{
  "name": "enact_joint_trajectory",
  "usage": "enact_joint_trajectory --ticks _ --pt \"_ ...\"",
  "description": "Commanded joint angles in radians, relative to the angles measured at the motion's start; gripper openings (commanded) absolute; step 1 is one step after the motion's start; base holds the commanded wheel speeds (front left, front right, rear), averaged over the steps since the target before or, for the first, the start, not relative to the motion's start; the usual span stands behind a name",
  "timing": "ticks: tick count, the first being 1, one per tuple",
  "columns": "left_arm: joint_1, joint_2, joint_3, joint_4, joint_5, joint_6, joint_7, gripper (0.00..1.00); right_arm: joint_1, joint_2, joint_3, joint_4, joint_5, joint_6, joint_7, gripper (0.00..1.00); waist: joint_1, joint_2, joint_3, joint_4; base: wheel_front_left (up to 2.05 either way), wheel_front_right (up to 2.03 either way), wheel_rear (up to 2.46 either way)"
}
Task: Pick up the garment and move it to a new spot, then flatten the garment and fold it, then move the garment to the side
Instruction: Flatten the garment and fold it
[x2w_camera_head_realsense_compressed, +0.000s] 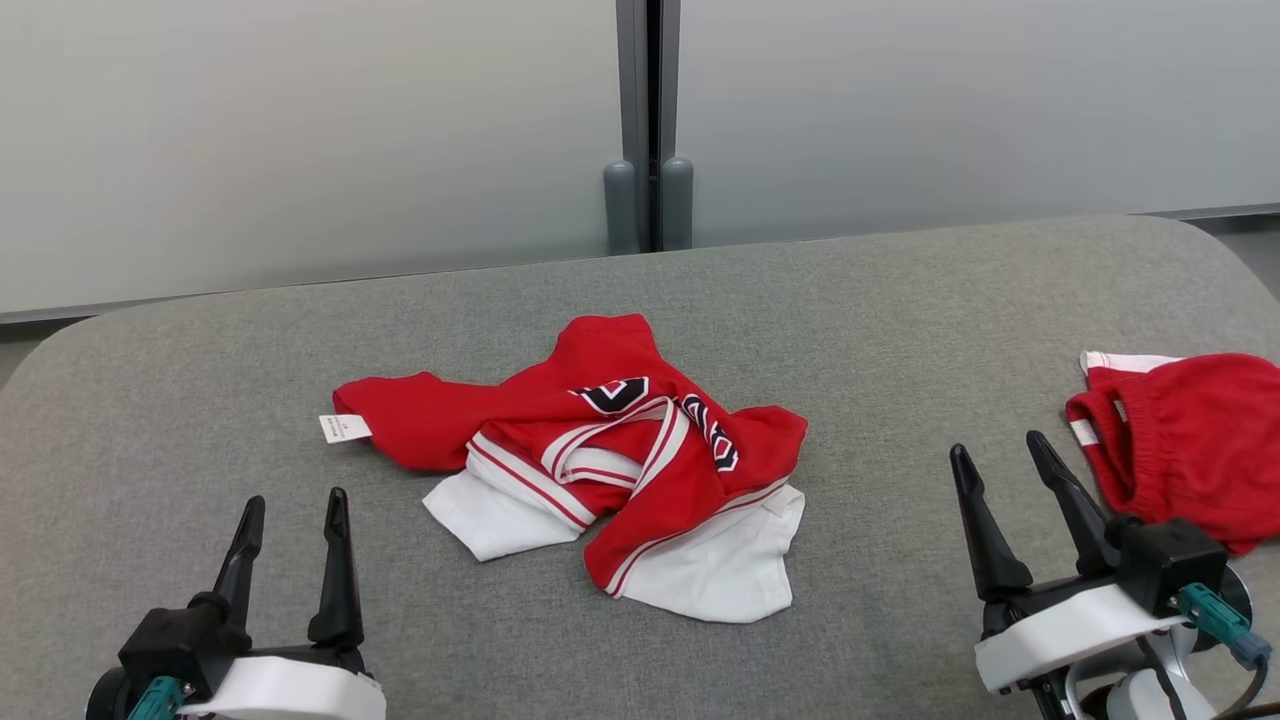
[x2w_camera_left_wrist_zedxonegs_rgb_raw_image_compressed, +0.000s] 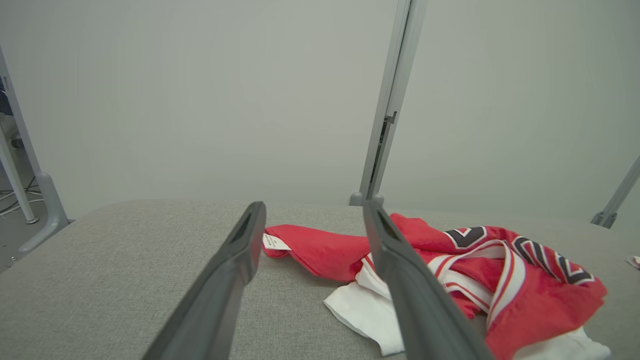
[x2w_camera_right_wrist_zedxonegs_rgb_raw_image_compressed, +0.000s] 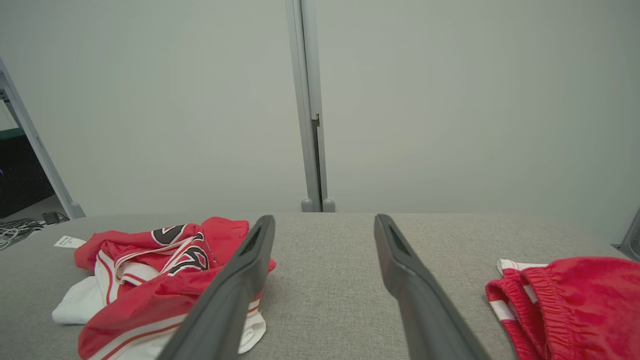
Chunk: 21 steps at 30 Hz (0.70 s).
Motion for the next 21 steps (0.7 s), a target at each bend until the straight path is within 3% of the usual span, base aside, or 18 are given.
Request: enact_joint_trajectory --ticks 1,6,10,15,21 --pt "-0.007 0.002 0.005 0.002 0.005 -0.005 -0.004 1.00 -0.008 -0.006 0.001 -0.001 0.005 0.000 -0.005 1.00 0.0000 0.0000 0.000 0.002 0.00 0.00 0.00" --pt "-0.010 -0.002 0.006 0.004 0.010 -0.008 -0.004 1.00 -0.015 0.000 0.023 -0.014 0.010 0.000 -0.005 1.00 0.0000 0.0000 -0.001 0.017 0.00 0.00 0.00" --pt "-0.016 -0.003 -0.004 0.016 0.007 -0.013 -0.003 1.00 -0.063 0.007 0.123 -0.012 0.028 0.000 -0.002 1.00 0.0000 0.0000 -0.004 0.063 0.00 0.00 0.00" --pt "-0.037 -0.005 -0.023 0.025 0.005 -0.023 0.008 1.00 -0.155 -0.002 0.253 0.036 0.065 0.000 0.033 1.00 0.0000 0.0000 0.005 0.149 0.00 0.00 0.00" --pt "-0.056 -0.021 -0.049 0.043 0.000 -0.033 0.012 1.00 -0.274 -0.001 0.344 0.184 0.120 0.000 0.158 1.00 0.0000 0.0000 0.027 0.264 0.00 0.00 0.00"
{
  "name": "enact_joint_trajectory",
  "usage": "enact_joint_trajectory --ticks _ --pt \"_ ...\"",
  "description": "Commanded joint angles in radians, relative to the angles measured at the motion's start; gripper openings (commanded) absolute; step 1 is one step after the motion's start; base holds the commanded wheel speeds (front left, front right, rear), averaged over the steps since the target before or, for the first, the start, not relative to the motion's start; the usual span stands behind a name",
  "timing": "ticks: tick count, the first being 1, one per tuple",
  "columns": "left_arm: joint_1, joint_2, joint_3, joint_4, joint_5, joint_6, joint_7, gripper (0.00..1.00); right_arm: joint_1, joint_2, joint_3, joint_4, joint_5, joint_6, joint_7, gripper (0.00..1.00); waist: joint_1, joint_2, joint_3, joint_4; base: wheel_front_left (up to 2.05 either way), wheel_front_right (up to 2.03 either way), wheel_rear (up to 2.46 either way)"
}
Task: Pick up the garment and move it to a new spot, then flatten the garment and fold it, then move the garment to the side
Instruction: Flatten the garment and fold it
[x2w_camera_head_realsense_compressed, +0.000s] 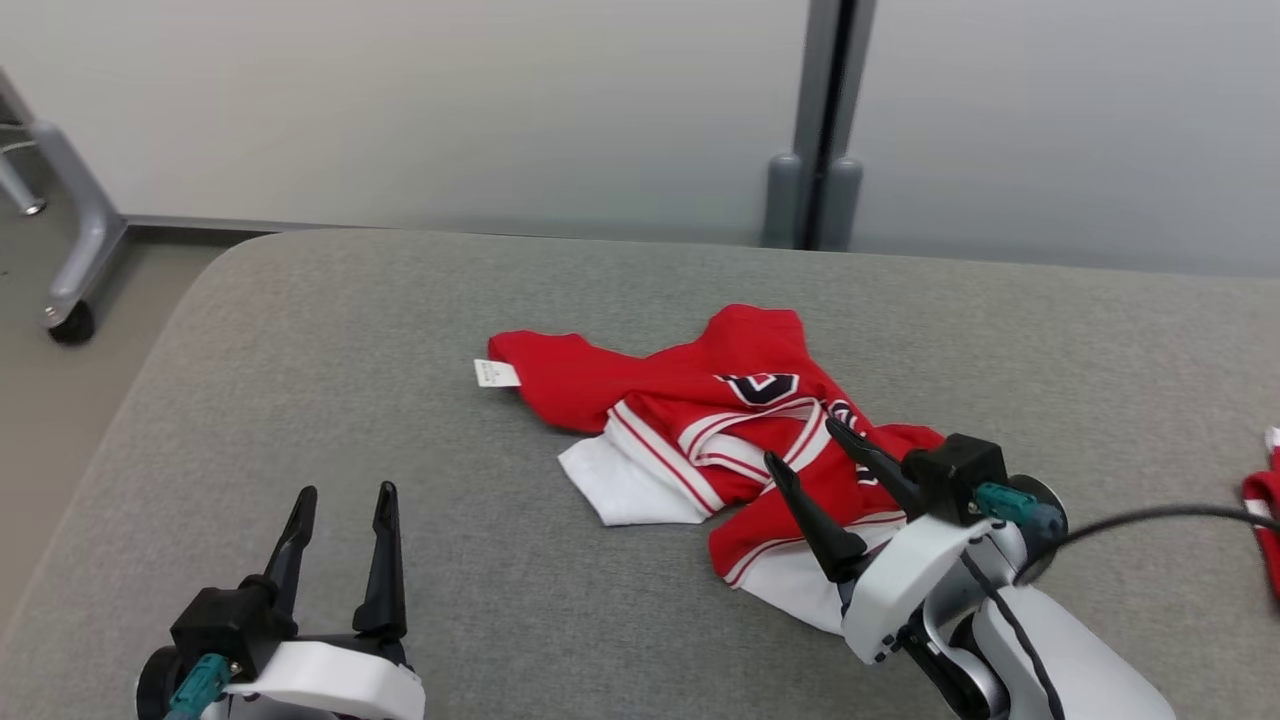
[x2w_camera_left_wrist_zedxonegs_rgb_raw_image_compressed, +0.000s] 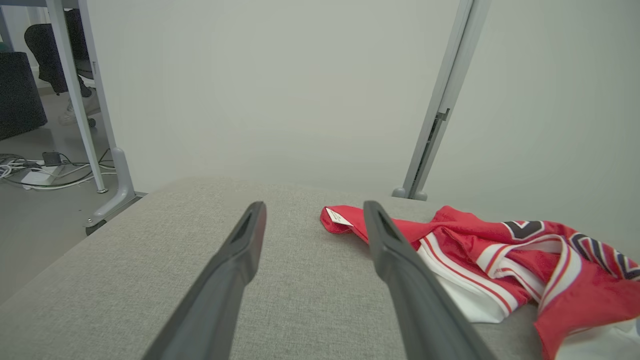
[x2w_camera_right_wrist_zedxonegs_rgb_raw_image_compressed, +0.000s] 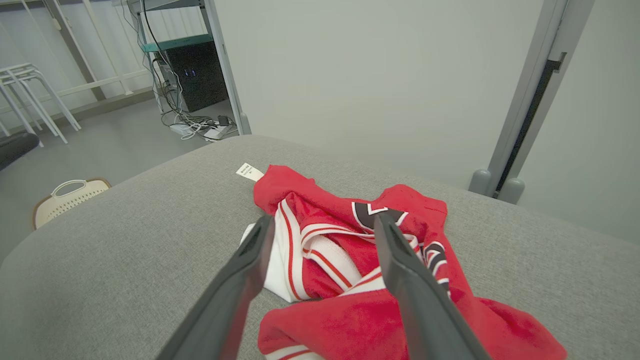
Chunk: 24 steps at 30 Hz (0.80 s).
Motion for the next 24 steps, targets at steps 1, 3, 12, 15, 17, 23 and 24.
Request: enact_joint_trajectory --ticks 1,3,12,15,17,23,24 --pt "-0.021 -0.003 -0.006 0.006 -0.003 -0.007 -0.003 1.00 -0.037 -0.003 0.007 0.038 0.027 0.000 0.028 1.00 0.0000 0.0000 0.020 0.071 0.00 0.00 0.00" --pt "-0.028 -0.007 -0.012 0.013 -0.006 -0.007 -0.004 1.00 -0.075 -0.002 0.029 0.096 0.052 0.000 0.076 1.00 0.0000 0.0000 0.031 0.101 0.00 0.00 0.00" --pt "-0.057 -0.025 -0.032 0.047 -0.013 -0.020 -0.010 1.00 -0.217 0.014 0.070 0.304 0.190 0.000 0.292 1.00 0.0000 0.0000 0.070 0.179 0.00 0.00 0.00" --pt "-0.070 -0.030 -0.037 0.058 -0.017 -0.022 -0.011 1.00 -0.256 0.027 0.076 0.355 0.222 0.000 0.333 1.00 0.0000 0.0000 0.081 0.198 0.00 0.00 0.00" --pt "-0.078 -0.034 -0.042 0.067 -0.018 -0.024 -0.012 1.00 -0.272 0.033 0.081 0.387 0.240 0.000 0.348 1.00 0.0000 0.0000 0.087 0.207 0.00 0.00 0.00" --pt "-0.095 -0.039 -0.041 0.093 -0.024 -0.031 -0.015 1.00 -0.320 0.047 0.104 0.439 0.280 0.000 0.295 0.97 0.0000 0.0000 0.100 0.222 0.00 0.00 0.00" --pt "-0.098 -0.039 -0.040 0.097 -0.025 -0.031 -0.015 1.00 -0.326 0.048 0.109 0.444 0.286 0.000 0.280 0.58 0.0000 0.0000 0.102 0.222 0.00 0.00 0.00"
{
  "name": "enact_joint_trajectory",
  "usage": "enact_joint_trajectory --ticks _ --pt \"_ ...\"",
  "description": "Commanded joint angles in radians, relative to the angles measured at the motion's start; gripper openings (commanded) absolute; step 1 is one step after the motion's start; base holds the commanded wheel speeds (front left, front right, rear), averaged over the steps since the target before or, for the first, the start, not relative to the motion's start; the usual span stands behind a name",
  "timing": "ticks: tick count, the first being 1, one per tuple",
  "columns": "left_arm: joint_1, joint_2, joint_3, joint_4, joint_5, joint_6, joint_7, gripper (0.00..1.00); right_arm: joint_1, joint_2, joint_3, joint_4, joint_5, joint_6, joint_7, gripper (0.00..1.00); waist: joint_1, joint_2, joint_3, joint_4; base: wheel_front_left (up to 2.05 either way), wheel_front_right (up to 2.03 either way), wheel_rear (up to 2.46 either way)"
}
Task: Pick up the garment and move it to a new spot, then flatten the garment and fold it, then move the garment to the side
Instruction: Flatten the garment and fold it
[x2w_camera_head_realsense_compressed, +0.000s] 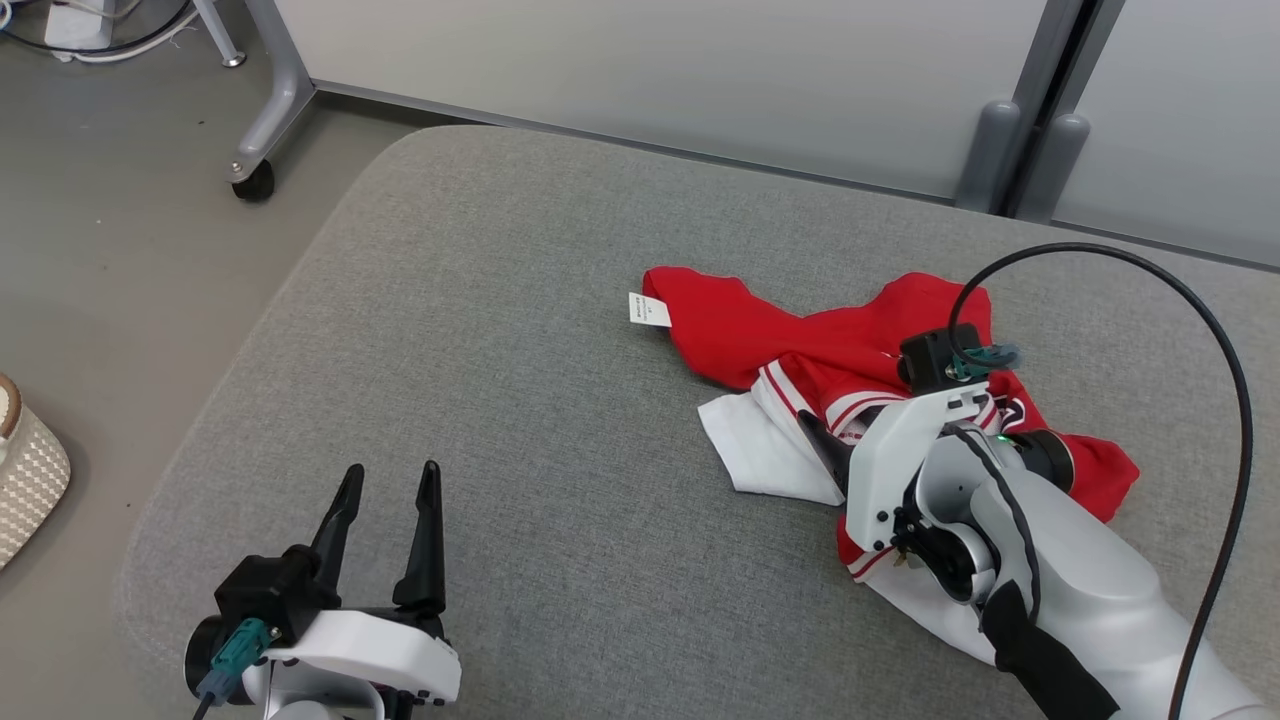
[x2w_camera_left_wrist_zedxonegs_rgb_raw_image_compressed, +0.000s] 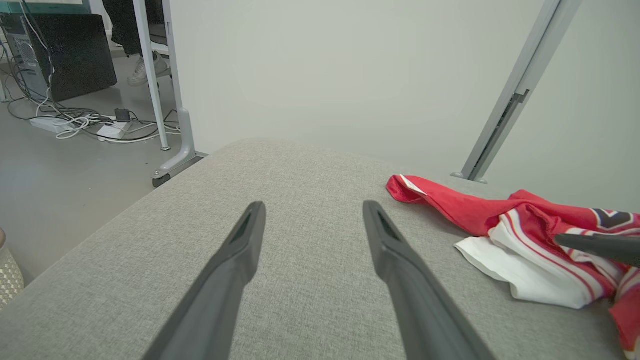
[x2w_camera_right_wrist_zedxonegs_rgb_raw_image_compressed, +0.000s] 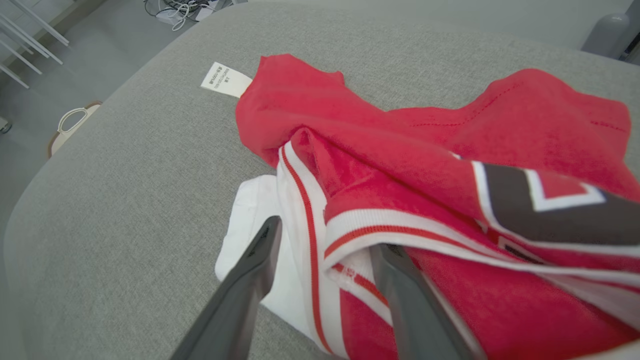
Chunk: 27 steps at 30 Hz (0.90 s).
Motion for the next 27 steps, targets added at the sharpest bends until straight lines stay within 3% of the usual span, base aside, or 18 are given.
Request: enact_joint_trajectory --ticks 1,2,10,16,20,27 --pt "-0.020 0.003 0.004 0.003 -0.005 -0.001 -0.004 1.00 -0.008 -0.001 0.007 0.005 0.006 0.000 -0.015 0.30 0.0000 0.0000 0.001 -0.001 0.00 0.00 0.00" --pt "-0.021 0.002 0.005 0.006 -0.006 0.000 -0.004 1.00 -0.013 -0.001 0.011 0.008 0.017 0.000 -0.030 0.00 0.0000 0.0000 0.001 -0.003 0.00 0.00 0.00" --pt "-0.015 0.017 0.018 0.015 0.001 -0.003 -0.005 1.00 -0.017 -0.022 0.079 -0.043 0.087 0.000 -0.135 0.00 0.0000 0.0000 -0.034 -0.071 0.00 0.00 0.00" --pt "0.006 0.034 0.027 0.011 -0.001 0.000 -0.006 1.00 0.018 -0.084 0.122 -0.190 0.171 0.000 -0.191 0.00 0.0000 0.0000 -0.069 -0.174 0.00 0.00 0.00" --pt "0.014 0.045 0.030 0.002 -0.003 0.003 -0.002 1.00 0.056 -0.167 0.141 -0.350 0.274 0.000 -0.168 0.00 0.0000 0.0000 -0.081 -0.250 0.00 0.00 0.00" --pt "0.018 0.050 0.023 -0.017 -0.002 0.011 0.007 1.00 0.151 -0.389 0.142 -0.613 0.448 0.000 -0.069 0.00 0.0000 0.0000 -0.068 -0.352 0.00 0.00 0.00"
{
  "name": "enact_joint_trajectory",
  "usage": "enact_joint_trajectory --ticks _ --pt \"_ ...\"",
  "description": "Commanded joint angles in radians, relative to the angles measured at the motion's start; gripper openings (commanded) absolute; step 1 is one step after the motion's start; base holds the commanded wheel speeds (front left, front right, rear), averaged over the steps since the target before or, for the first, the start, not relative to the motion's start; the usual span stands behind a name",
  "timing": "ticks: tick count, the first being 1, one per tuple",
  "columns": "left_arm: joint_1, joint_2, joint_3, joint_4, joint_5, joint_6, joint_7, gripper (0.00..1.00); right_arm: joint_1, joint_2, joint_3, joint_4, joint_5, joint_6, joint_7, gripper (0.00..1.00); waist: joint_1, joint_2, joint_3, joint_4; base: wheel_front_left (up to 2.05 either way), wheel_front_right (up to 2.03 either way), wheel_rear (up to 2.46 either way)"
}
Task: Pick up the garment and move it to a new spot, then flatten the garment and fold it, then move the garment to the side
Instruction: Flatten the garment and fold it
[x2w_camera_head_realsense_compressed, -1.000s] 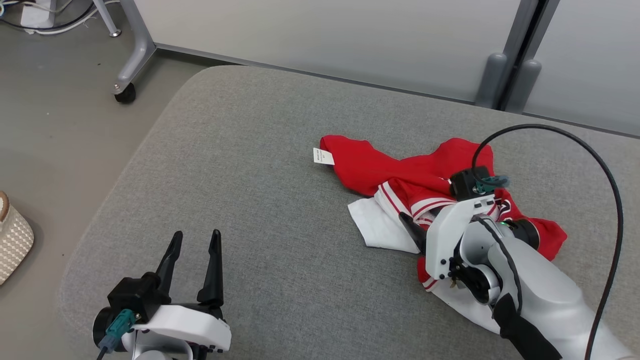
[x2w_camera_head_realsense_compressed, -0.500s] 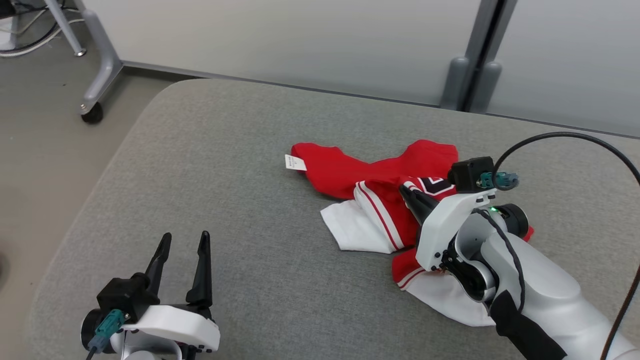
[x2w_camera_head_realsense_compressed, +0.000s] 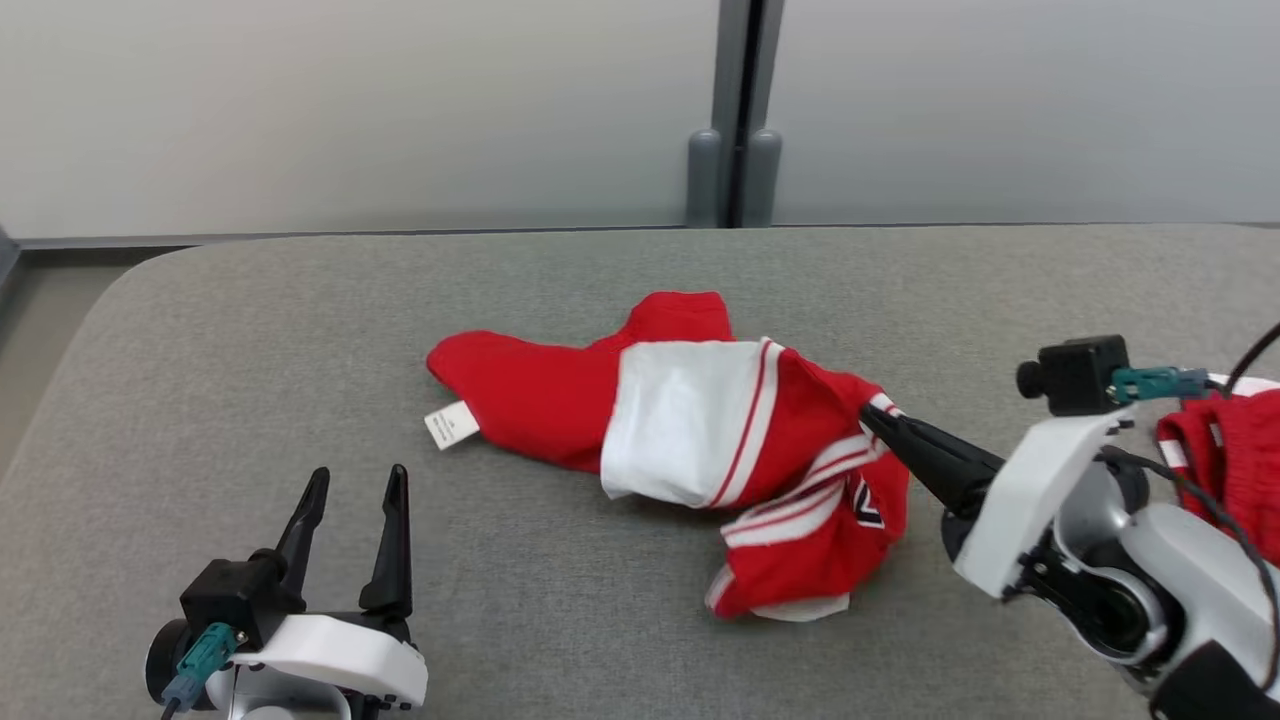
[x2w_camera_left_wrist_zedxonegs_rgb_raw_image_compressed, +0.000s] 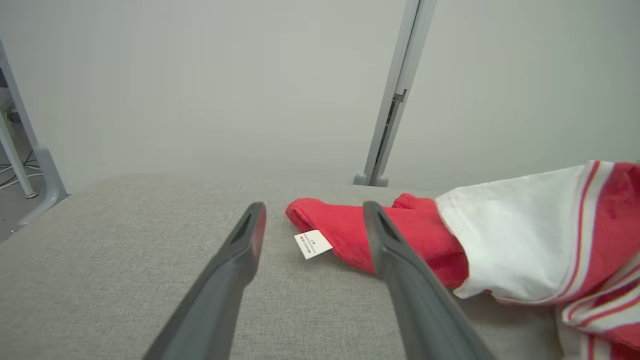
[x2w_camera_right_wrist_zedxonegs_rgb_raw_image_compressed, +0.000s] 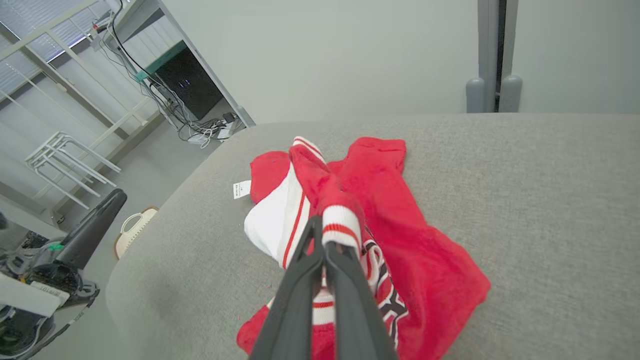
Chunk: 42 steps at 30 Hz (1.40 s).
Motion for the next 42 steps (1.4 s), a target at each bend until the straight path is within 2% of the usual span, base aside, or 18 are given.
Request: enact_joint_trajectory --ticks 1,2,3,7,13,20,21,22,23,26,29,35,38,42 --pt "0.003 0.007 0.000 -0.007 -0.003 0.004 0.003 1.00 0.039 -0.074 -0.004 -0.057 0.041 0.000 0.028 0.00 0.0000 -0.0001 0.010 -0.056 0.00 0.00 0.00" --pt "0.000 0.009 -0.001 -0.009 -0.003 0.005 0.005 1.00 0.056 -0.103 -0.003 -0.080 0.061 0.000 0.041 0.00 0.0000 -0.0001 0.015 -0.065 0.00 0.00 0.00" --pt "0.000 0.009 -0.001 -0.009 -0.003 0.005 0.005 1.00 0.056 -0.103 -0.003 -0.080 0.061 0.000 0.041 0.00 0.0000 -0.0001 0.015 -0.065 0.00 0.00 0.00" --pt "-0.013 0.016 -0.002 -0.015 -0.004 0.005 0.010 1.00 0.109 -0.204 -0.010 -0.143 0.123 0.000 0.069 0.00 0.0000 -0.0001 0.034 -0.087 0.00 0.00 0.00" --pt "-0.036 0.023 -0.011 -0.021 -0.005 -0.001 0.015 1.00 0.157 -0.290 -0.013 -0.108 0.182 0.000 0.065 0.00 0.0000 -0.0001 0.060 -0.082 0.00 0.00 0.00" --pt "-0.052 0.024 -0.019 -0.010 -0.009 0.001 0.020 1.00 0.126 -0.288 -0.007 0.070 0.191 0.000 -0.001 0.00 0.0000 -0.0001 0.074 -0.054 0.00 0.00 0.00" --pt "-0.053 0.024 -0.021 -0.007 -0.009 0.001 0.019 1.00 0.121 -0.278 -0.004 0.099 0.195 0.000 -0.011 0.31 0.0000 -0.0001 0.073 -0.050 0.00 0.00 0.00" --pt "-0.054 0.023 -0.021 -0.005 -0.009 0.001 0.019 1.00 0.119 -0.268 0.002 0.123 0.199 0.000 -0.014 0.54 0.0000 -0.0001 0.070 -0.046 0.00 0.00 0.00" --pt "-0.054 0.022 -0.023 -0.002 -0.010 0.001 0.019 1.00 0.115 -0.260 0.009 0.147 0.204 0.000 -0.017 1.00 0.0000 -0.0001 0.067 -0.042 0.00 0.00 0.00" --pt "-0.047 0.019 -0.027 0.007 -0.014 0.003 0.016 1.00 0.112 -0.241 0.025 0.198 0.232 0.000 -0.017 1.00 0.0000 -0.0001 0.049 -0.030 0.00 0.00 0.00" --pt "-0.032 0.022 -0.026 0.008 -0.017 0.006 0.015 1.00 0.120 -0.253 0.018 0.211 0.241 0.000 -0.049 1.00 0.0000 -0.0001 0.030 -0.027 0.00 0.00 0.00" --pt "-0.006 0.032 -0.018 -0.010 -0.023 0.019 0.017 1.00 0.132 -0.273 -0.008 0.161 0.193 0.000 -0.208 1.00 0.0000 -0.0001 0.004 -0.043 0.00 0.00 0.00" --pt "0.001 0.034 -0.019 -0.022 -0.024 0.025 0.021 1.00 0.137 -0.256 -0.019 0.126 0.160 0.000 -0.293 1.00 0.0000 -0.0001 -0.001 -0.047 0.00 0.00 0.00" --pt "0.007 0.034 -0.025 -0.034 -0.024 0.027 0.025 1.00 0.143 -0.229 -0.014 0.100 0.112 0.000 -0.331 1.00 0.0000 -0.0001 -0.004 -0.049 0.00 0.00 0.00"
